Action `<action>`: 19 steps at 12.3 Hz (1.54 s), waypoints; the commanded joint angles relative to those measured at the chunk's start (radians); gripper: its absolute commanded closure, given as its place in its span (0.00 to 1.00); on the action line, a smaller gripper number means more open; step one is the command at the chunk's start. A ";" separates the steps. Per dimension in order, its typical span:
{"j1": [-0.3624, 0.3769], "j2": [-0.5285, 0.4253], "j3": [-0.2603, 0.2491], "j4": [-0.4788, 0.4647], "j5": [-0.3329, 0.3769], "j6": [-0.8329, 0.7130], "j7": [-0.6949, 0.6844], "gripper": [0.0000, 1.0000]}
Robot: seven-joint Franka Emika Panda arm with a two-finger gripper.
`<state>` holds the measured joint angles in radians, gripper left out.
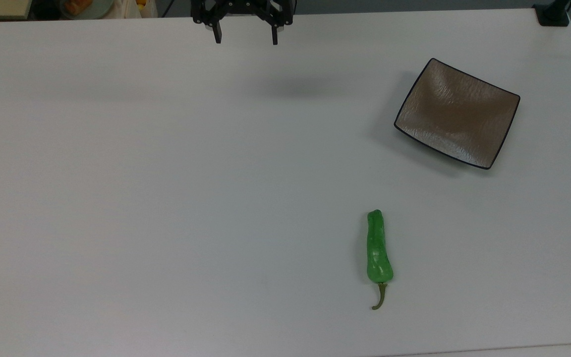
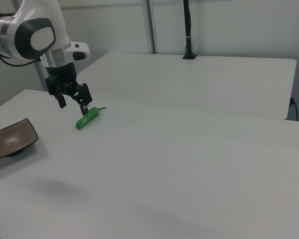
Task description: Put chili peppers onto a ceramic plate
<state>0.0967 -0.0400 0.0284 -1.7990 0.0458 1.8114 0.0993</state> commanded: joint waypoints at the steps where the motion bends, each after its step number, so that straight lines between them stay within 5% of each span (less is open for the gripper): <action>1: -0.006 -0.023 -0.005 -0.030 0.023 -0.016 -0.082 0.00; 14: 0.038 0.038 0.005 -0.025 0.023 0.051 -0.072 0.00; 19: 0.073 0.133 0.008 0.067 0.060 0.149 -0.067 0.00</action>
<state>0.1500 0.0373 0.0405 -1.7975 0.0588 1.9020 0.0461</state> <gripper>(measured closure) 0.000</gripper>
